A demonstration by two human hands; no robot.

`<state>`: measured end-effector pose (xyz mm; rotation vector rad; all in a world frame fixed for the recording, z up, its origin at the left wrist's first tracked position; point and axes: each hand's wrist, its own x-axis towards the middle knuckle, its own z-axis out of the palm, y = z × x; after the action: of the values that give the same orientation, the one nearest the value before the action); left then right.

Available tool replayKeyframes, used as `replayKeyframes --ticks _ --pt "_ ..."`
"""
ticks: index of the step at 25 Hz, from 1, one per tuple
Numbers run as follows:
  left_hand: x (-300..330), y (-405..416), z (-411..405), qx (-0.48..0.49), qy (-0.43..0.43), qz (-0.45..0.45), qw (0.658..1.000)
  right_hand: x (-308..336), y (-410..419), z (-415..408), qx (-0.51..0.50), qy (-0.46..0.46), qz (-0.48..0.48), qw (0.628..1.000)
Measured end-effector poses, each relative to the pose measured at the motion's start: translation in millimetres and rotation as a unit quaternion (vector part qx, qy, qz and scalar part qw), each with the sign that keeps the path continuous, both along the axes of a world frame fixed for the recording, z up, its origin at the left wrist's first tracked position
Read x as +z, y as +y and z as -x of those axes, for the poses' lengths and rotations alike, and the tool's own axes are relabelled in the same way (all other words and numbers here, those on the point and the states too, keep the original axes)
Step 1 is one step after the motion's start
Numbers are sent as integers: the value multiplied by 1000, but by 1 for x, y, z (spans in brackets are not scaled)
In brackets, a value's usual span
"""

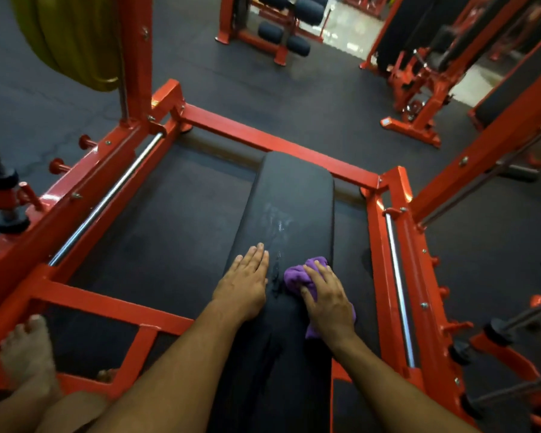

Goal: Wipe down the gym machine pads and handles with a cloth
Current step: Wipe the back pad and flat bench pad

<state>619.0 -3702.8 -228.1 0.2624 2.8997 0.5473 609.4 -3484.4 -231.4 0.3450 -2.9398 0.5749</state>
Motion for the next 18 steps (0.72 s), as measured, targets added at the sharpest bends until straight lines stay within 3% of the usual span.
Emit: replayKeyframes --ticks 4,7,13,16,18 --pt "-25 -4 -28 12 110 -29 993 33 15 36 -25 20 82 996" --pt "-41 -4 -33 20 158 -43 986 52 1 98 -5 30 85 996" --pt "-39 -1 -29 52 197 -67 977 20 -88 198 -3 16 0 1000" --pt "-39 1 -30 59 174 -81 980 9 -120 194 -51 41 -76 995" --pt "-38 -1 -29 53 176 -84 979 7 -124 171 -9 41 -113 993"
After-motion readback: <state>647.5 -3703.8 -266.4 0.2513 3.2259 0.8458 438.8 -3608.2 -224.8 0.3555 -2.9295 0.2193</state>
